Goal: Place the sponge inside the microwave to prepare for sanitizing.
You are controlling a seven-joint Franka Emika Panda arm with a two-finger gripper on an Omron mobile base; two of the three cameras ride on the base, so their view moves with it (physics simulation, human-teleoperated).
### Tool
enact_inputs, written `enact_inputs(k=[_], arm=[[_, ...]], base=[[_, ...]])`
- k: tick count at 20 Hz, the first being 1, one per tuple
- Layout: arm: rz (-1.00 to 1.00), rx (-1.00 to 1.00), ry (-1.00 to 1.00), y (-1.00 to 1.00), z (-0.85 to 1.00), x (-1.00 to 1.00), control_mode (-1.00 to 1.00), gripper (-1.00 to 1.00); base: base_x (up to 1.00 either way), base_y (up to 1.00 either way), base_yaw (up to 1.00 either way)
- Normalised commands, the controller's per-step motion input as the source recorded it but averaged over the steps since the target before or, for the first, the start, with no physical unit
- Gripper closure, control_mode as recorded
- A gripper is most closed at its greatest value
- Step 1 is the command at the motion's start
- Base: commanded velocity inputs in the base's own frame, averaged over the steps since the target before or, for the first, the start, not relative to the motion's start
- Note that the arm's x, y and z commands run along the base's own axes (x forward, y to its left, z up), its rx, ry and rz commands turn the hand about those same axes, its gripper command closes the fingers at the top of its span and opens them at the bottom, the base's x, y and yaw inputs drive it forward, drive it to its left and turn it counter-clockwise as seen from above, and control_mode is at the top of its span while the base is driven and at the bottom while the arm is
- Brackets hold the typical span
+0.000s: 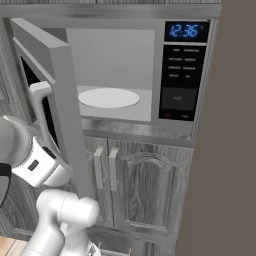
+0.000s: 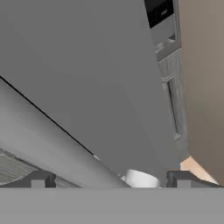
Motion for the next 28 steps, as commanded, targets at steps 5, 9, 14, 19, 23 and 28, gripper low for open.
enact_inputs(k=[5, 9, 14, 19, 23, 28], arm=[[0.0, 0.15, -0.05, -0.27, 0.03, -0.44, -1.0, -1.0], [0.0, 0.2, -0.09, -0.19, 0.0, -0.33, -1.0, -1.0], [0.0, 0.14, -0.13, -0.3, 0.0, -0.29, -1.0, -1.0], [0.0, 0.03, -0.09, -0.35, 0.05, -0.21, -1.0, -1.0], [0.0, 0.0, -0.01, -0.33, 0.07, 0.0, -1.0, -1.0], [0.01, 0.0, -0.02, -0.29, 0.0, 0.18, -1.0, -1.0]], base=[[0.0, 0.0, 0.0], [0.0, 0.0, 0.0], [0.0, 0.0, 0.0], [0.0, 0.0, 0.0], [0.0, 0.0, 0.0], [0.0, 0.0, 0.0]])
